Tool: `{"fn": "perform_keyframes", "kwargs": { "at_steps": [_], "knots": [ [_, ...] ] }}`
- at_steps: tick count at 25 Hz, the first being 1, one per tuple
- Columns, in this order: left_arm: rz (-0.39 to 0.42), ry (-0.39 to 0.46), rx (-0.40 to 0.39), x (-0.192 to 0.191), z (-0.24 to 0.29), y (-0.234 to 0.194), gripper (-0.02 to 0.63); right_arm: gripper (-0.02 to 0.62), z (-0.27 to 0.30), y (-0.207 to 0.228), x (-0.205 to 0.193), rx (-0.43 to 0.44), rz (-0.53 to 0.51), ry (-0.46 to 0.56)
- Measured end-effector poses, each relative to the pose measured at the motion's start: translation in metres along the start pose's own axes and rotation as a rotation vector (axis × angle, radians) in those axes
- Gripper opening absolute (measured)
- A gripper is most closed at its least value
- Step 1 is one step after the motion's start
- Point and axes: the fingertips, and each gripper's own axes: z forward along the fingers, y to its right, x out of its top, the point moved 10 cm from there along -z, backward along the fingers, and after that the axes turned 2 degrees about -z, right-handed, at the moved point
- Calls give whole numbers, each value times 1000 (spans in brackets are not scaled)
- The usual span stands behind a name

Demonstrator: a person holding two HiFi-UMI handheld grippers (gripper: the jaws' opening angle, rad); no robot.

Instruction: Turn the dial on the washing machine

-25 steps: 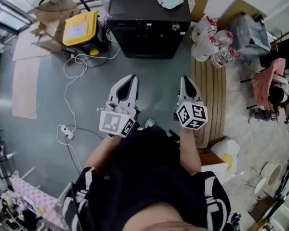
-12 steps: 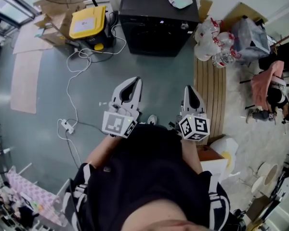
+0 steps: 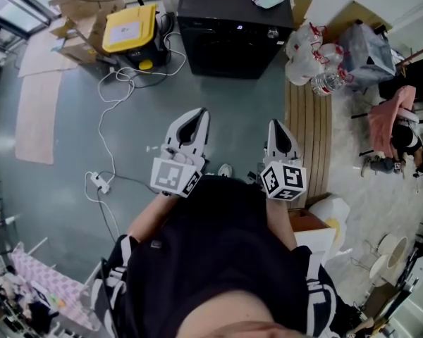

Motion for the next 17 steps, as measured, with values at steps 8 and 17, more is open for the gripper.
{"fn": "perform_keyframes", "kwargs": {
  "at_steps": [8, 17],
  "knots": [
    [0, 3, 1, 5, 7, -8, 20, 25, 7, -2, 3, -5, -12, -8],
    [0, 9, -2, 8, 3, -14, 20, 25, 10, -9, 4, -9, -17, -4]
  ]
}}
